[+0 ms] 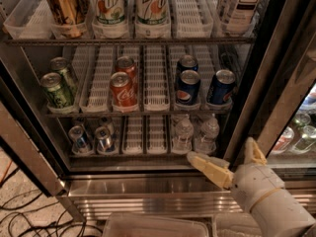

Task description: Pick pepsi can from middle shelf of fridge

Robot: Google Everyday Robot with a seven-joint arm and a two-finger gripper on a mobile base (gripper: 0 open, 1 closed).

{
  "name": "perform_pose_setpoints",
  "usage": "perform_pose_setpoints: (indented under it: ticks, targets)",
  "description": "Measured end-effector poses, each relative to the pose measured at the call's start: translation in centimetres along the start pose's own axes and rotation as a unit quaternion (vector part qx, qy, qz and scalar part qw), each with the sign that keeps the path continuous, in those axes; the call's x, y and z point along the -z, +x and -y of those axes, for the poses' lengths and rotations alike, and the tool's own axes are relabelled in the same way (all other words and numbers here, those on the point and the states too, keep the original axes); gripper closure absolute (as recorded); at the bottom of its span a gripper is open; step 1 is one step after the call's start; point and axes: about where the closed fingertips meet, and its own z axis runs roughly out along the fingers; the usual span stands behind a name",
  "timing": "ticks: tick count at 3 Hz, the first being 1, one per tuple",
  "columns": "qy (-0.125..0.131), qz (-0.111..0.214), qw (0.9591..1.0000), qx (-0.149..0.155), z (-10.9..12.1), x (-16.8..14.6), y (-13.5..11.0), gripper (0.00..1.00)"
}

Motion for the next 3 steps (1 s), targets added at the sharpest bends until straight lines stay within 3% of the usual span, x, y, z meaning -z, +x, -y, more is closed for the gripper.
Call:
perform_pose_setpoints:
  ticks: [1, 2, 3]
  targets:
    - [-0.055, 0.008, 0.9952, 0.081, -5.85, -1.27, -2.06, 0.00]
    - [-0.055, 0.008, 0.9952, 0.081, -5.85, -1.27, -2.06, 0.00]
    - [-0.036, 0.018, 0.9953, 0.088, -5.60, -1.80, -1.94, 0.00]
